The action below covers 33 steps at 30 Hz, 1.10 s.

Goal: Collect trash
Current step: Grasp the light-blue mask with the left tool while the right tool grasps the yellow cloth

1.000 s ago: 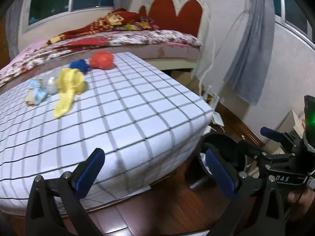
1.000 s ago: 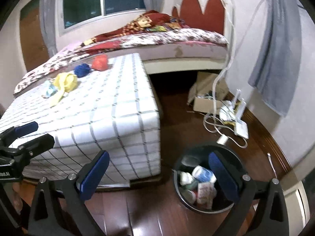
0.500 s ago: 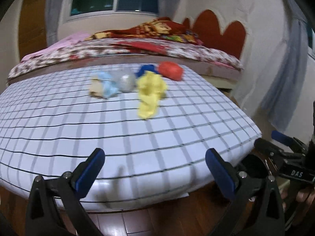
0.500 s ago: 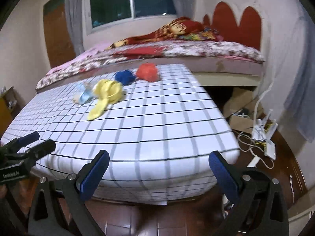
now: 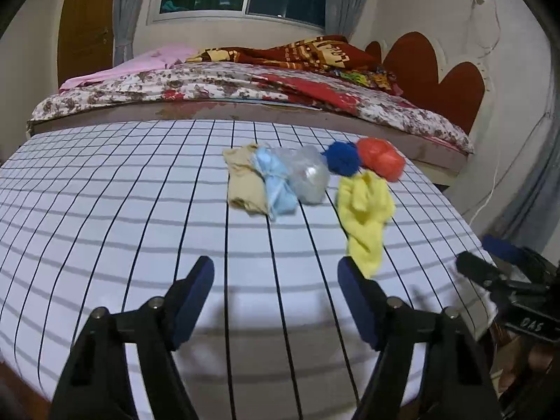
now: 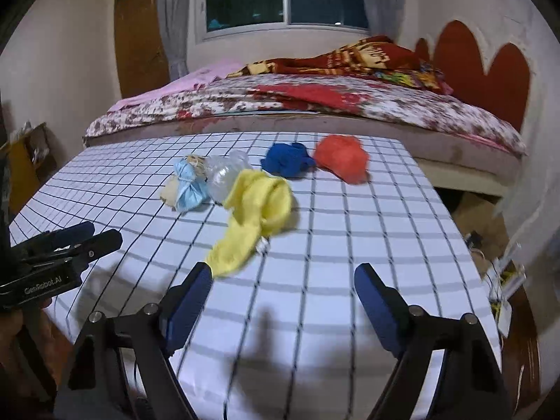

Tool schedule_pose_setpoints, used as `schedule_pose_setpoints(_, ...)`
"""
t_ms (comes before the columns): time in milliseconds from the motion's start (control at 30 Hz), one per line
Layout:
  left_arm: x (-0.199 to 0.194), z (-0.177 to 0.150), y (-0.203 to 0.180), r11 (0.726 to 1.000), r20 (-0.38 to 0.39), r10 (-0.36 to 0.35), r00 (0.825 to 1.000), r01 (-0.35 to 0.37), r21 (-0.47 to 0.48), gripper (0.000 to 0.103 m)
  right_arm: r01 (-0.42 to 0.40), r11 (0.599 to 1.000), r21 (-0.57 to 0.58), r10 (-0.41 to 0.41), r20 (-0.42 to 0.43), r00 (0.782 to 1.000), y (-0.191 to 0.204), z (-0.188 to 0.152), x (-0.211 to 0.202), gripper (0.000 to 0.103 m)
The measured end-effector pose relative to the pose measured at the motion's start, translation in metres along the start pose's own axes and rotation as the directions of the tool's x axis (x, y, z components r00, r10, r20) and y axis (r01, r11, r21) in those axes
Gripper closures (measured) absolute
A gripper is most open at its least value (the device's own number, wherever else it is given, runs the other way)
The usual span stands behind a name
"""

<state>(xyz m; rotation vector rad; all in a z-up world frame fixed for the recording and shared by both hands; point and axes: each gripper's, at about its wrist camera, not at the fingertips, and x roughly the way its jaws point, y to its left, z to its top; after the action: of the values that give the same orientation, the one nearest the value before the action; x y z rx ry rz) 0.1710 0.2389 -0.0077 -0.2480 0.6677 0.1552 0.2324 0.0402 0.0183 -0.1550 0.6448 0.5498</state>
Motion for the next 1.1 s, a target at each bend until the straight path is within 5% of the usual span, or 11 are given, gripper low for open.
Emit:
schedule_pose_setpoints(300, 0.053, 0.037, 0.009, 1.0, -0.029, -0.018, 0.999, 0.018, 0.019, 0.036, -0.053, 0.998, -0.017, 0.051, -0.113, 0.992, 0.007, 0.037, 0.096, 0.019)
schedule_pose_setpoints(333, 0.058, 0.04, 0.008, 1.0, -0.031, -0.019, 0.999, 0.02, 0.022, 0.037, -0.063, 0.998, -0.025, 0.059, -0.129, 0.99, 0.008, 0.039, 0.107, 0.025)
schedule_pose_setpoints(400, 0.07, 0.047, 0.007, 0.999, -0.036, -0.024, 0.999, 0.024, 0.023, 0.041, -0.079, 0.996, -0.038, 0.072, -0.154, 0.985, 0.009, 0.04, 0.12, 0.054)
schedule_pose_setpoints(433, 0.074, 0.05, 0.007, 0.999, -0.038, -0.025, 0.999, 0.026, 0.021, 0.041, -0.082, 0.996, -0.038, 0.075, -0.157, 0.985, 0.007, 0.041, 0.122, 0.064)
schedule_pose_setpoints(867, 0.111, 0.068, 0.009, 0.998, -0.084, -0.06, 0.995, 0.062, 0.018, 0.075, -0.082, 0.996, -0.025, 0.079, -0.121, 0.99, -0.009, 0.048, 0.125, 0.081)
schedule_pose_setpoints(1100, 0.075, 0.066, 0.014, 0.997, -0.01, -0.077, 0.997, 0.077, 0.018, 0.077, -0.069, 0.997, -0.04, 0.065, -0.083, 0.994, -0.012, 0.043, 0.1, 0.083)
